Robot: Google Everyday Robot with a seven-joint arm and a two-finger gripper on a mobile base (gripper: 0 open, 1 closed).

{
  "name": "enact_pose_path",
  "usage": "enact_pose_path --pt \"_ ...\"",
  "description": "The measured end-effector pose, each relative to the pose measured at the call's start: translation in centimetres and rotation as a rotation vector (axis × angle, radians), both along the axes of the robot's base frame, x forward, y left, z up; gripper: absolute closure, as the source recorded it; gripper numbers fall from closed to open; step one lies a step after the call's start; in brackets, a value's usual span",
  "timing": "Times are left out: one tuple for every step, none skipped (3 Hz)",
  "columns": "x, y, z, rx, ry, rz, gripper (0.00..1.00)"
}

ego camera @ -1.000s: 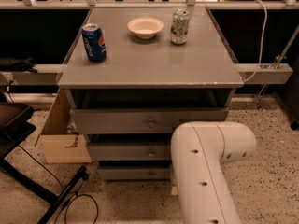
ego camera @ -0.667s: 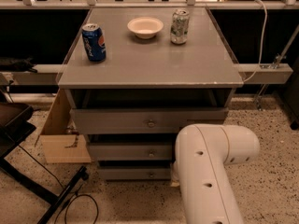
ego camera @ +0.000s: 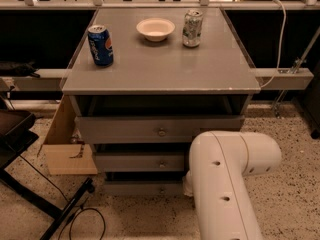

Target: Open bottom drawer

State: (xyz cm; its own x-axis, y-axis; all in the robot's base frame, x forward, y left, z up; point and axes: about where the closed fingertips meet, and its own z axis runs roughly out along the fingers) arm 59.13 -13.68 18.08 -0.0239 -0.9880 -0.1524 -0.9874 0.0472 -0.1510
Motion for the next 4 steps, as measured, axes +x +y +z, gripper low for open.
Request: enact_pose_path --pt "0.0 0.0 0.7 0.000 0.000 0.000 1.00" --pt "0.0 0.0 1.3 0.000 0.001 0.000 1.00" --pt "-0.9 -0.5 2.0 0.002 0.017 -0.008 1.00" --pt "-0.9 -0.5 2.2 0.002 0.018 -0.009 1.00"
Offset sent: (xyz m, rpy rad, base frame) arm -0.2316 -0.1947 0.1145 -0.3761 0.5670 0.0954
